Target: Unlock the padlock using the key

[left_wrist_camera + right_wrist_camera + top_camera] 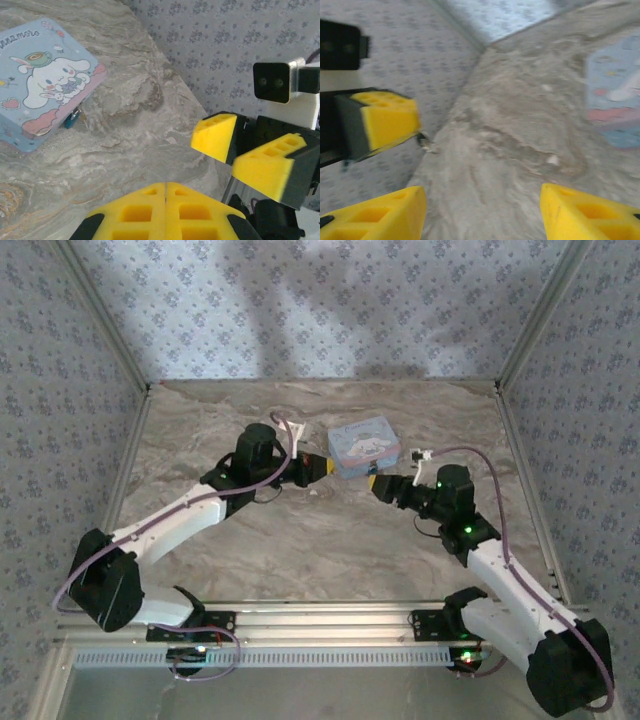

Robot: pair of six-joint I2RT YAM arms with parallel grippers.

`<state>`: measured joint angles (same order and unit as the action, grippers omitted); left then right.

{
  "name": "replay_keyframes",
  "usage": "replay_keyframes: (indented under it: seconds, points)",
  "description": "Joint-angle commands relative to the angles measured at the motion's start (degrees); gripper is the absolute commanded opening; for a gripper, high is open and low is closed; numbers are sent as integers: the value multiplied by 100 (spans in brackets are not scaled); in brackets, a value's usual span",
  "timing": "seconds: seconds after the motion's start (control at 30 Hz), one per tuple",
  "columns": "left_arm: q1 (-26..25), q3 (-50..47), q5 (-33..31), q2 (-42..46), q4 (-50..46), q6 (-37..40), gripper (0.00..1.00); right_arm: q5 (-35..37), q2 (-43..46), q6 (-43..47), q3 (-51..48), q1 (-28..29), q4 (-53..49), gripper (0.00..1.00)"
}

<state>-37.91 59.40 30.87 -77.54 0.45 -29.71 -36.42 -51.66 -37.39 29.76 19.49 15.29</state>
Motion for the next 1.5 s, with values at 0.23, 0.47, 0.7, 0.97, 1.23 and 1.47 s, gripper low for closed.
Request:
replay_keyframes:
  seconds: [0.23, 0.47, 0.7, 0.97, 1.23, 1.47]
  points:
    - [56, 417, 853, 150, -529, 484, 0, -963, -733, -156, 491, 648, 1026, 58]
    - [55, 380, 885, 136, -459, 438, 0, -857, -1084, -75, 651, 846, 1118, 47]
    - [51, 327, 936, 127, -329, 354, 0, -853, -1317, -48, 780, 995, 1187, 40]
    - [49, 269, 965, 134, -248, 304, 0, -685, -1382, -25, 810, 1039, 1177, 29]
    - [41, 265, 1021, 128, -229, 308, 0, -572, -1373, -23, 823, 1028, 1104, 19]
    - [41, 265, 1018, 116, -229, 326, 0, -491, -1338, 38, 796, 1011, 924, 4]
